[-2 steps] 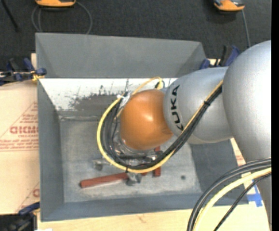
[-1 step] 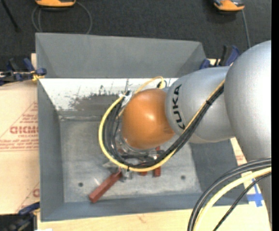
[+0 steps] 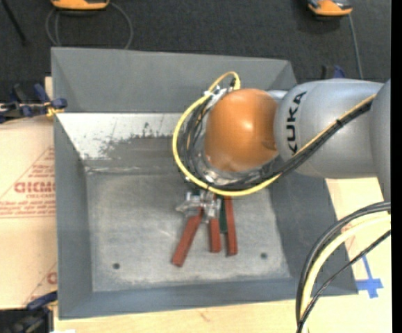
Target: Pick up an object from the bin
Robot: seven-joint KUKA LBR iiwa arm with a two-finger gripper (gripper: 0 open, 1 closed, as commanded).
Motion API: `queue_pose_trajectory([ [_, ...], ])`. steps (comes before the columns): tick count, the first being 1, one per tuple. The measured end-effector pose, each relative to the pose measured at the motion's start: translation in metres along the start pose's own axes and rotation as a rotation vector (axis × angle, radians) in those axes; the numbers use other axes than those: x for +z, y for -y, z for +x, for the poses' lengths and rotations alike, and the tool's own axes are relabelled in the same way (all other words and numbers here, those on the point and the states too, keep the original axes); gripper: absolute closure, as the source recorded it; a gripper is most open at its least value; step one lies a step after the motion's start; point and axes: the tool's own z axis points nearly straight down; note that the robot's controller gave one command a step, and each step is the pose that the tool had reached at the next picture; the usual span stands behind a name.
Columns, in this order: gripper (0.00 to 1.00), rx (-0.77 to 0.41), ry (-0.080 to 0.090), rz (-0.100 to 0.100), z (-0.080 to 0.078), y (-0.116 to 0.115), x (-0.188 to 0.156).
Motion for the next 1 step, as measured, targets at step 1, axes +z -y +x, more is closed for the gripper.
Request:
queue_pose_trajectory([
  [1, 1.0, -0.103, 0.002, -0.003, 0.0204, 0.0303, 0.0055],
])
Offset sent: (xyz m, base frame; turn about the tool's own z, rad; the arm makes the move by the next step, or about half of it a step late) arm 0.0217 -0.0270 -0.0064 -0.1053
